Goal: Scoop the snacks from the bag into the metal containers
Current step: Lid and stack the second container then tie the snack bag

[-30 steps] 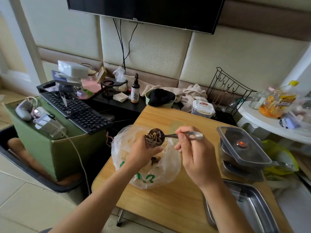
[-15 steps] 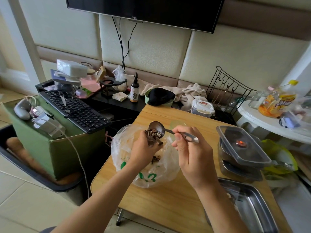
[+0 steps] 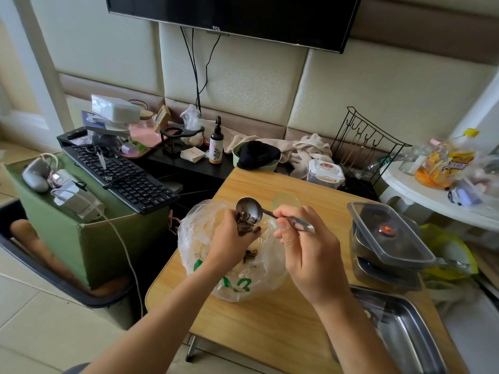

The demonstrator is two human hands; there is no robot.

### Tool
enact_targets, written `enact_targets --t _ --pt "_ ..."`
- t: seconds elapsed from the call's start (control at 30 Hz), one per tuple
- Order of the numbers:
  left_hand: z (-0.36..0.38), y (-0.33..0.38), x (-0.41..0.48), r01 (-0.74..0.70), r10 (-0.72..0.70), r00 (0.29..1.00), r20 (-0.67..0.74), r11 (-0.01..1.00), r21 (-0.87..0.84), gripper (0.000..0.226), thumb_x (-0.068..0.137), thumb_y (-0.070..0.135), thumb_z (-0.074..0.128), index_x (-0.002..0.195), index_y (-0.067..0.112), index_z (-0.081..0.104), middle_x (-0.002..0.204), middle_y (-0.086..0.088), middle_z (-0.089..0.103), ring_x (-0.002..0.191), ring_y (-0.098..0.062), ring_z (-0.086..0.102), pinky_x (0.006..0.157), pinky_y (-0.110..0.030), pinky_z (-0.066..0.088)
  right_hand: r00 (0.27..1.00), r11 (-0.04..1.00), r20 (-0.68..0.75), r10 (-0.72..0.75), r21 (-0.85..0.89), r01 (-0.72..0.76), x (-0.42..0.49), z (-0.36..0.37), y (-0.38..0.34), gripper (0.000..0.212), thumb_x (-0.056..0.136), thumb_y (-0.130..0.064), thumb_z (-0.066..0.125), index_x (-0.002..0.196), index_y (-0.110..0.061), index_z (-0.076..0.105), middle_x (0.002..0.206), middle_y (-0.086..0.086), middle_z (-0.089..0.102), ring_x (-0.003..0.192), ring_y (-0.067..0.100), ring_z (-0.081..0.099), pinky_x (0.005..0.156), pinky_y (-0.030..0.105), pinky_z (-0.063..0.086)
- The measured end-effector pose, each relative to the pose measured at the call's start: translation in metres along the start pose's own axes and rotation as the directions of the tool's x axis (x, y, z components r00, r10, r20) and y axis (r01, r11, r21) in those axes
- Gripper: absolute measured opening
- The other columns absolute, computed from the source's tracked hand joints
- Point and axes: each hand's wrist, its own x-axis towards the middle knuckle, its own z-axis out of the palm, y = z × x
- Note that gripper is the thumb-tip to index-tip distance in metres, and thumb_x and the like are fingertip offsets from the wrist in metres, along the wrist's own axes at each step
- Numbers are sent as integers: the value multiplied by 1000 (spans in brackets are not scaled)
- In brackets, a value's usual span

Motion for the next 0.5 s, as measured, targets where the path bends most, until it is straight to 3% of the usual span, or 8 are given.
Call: enact_targets --t 0.17,0.33,0.5 --pt "0 1 -1 -6 6 1000 1 1000 -6 35 96 34 72 108 11 49 86 7 54 68 -4 48 51 -15 38 1000 1000 15 -9 0 9 -1 1 -1 28 110 -20 47 111 -1 68 96 4 63 72 18 68 61 31 56" --pt "0 0 0 21 -20 1000 23 1000 -21 32 96 37 71 108 15 50 89 8 56 71 -2 51 55 -18 36 1000 1000 13 -22 -9 22 0 -1 -2 29 110 -20 47 110 0 68 97 4 63 73 16 68 65 24 55" --pt "1 -2 -1 101 -97 993 72 993 -61 43 93 46 72 118 17 51 95 6 60 73 -5 55 57 -18 39 1000 1000 10 -23 -11 23 0 0 0 28 110 -20 47 110 -1 68 96 5 63 72 17 68 62 25 54"
